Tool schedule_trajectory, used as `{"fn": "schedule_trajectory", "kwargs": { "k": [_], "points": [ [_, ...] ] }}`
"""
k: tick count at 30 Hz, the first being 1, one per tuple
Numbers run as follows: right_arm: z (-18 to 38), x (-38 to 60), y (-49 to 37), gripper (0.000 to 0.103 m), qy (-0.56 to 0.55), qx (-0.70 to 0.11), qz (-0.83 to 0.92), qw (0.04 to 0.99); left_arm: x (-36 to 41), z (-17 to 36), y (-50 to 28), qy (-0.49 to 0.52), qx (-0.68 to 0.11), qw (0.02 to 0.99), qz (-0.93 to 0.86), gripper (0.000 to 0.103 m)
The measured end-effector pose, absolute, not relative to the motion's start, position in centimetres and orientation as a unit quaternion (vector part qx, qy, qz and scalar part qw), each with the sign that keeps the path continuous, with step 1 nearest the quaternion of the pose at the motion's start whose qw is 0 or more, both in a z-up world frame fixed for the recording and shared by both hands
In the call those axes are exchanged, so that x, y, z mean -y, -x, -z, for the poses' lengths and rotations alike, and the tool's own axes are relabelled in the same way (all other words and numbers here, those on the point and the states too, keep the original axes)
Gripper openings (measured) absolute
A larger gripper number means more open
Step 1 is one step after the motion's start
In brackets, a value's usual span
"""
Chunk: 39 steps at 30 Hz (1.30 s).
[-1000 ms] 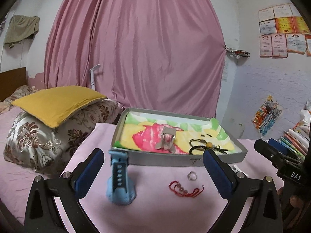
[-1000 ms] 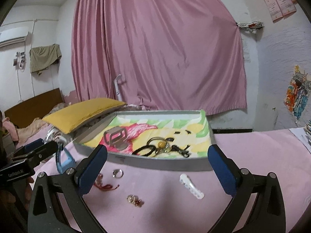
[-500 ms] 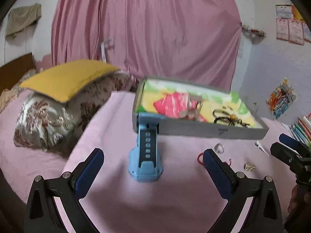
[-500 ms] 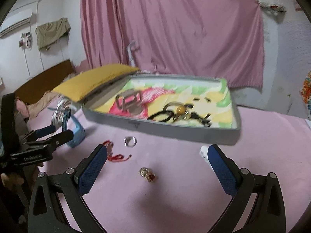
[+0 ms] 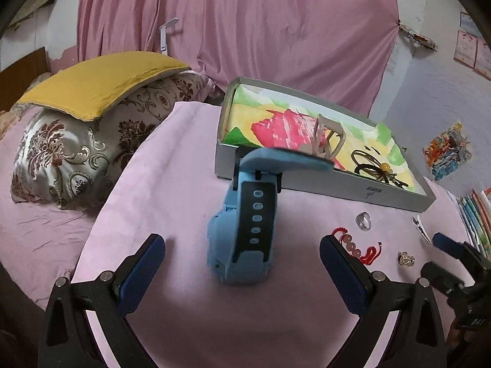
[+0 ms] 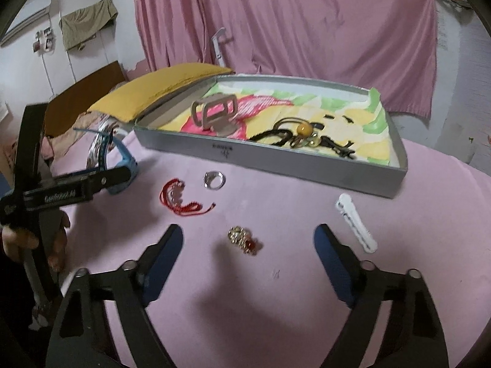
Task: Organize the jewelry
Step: 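Grasp the blue smartwatch band with the left gripper, then grasp the gold red-stone charm with the right gripper while the left holds the watch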
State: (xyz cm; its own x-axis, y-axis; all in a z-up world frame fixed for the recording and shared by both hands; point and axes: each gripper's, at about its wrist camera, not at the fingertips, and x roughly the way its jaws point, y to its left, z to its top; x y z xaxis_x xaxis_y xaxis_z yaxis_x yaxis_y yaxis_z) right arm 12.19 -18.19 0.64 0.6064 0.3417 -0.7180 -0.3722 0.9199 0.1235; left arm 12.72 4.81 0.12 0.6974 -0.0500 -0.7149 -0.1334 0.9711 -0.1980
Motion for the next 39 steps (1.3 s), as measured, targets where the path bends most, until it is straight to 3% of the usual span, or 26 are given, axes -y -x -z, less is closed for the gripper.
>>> {"fn": "schedule_trajectory", "kwargs": {
  "k": [3, 9, 16, 19, 22, 30, 39],
  "points": [
    [-0.3, 18.2, -12.2, 0.059, 0.022, -0.406, -0.201, 0.891, -4.8, 0.0, -13.1, 0.115, -0.395, 0.911, -0.019, 0.085],
    [0.2, 17.8, -12.4, 0.042, 0.024, -0.42, -0.209, 0.883, -4.6, 0.1, -13.5, 0.105, -0.403, 0.909, -0.013, 0.07],
    [0.4, 17.2, -12.5, 0.037, 0.032, -0.422, -0.21, 0.881, -4.1, 0.0, -13.8, 0.077, -0.409, 0.909, -0.016, 0.056],
    [0.4, 17.0, -12.5, 0.03, 0.038, -0.422, -0.212, 0.881, -3.9, 0.0, -13.9, 0.067, -0.411, 0.909, -0.02, 0.053],
    [0.4, 17.0, -12.3, 0.026, 0.039, -0.422, -0.215, 0.88, -3.9, 0.0, -13.8, 0.063, -0.412, 0.909, -0.024, 0.043],
    [0.5, 16.7, -11.8, 0.013, 0.037, -0.422, -0.226, 0.877, -3.6, -0.1, -13.5, 0.063, -0.413, 0.909, -0.014, 0.043],
    [0.6, 16.3, -11.3, 0.01, 0.035, -0.421, -0.239, 0.874, -2.5, -0.1, -12.0, 0.061, -0.413, 0.908, 0.014, 0.042]
  ]
}}
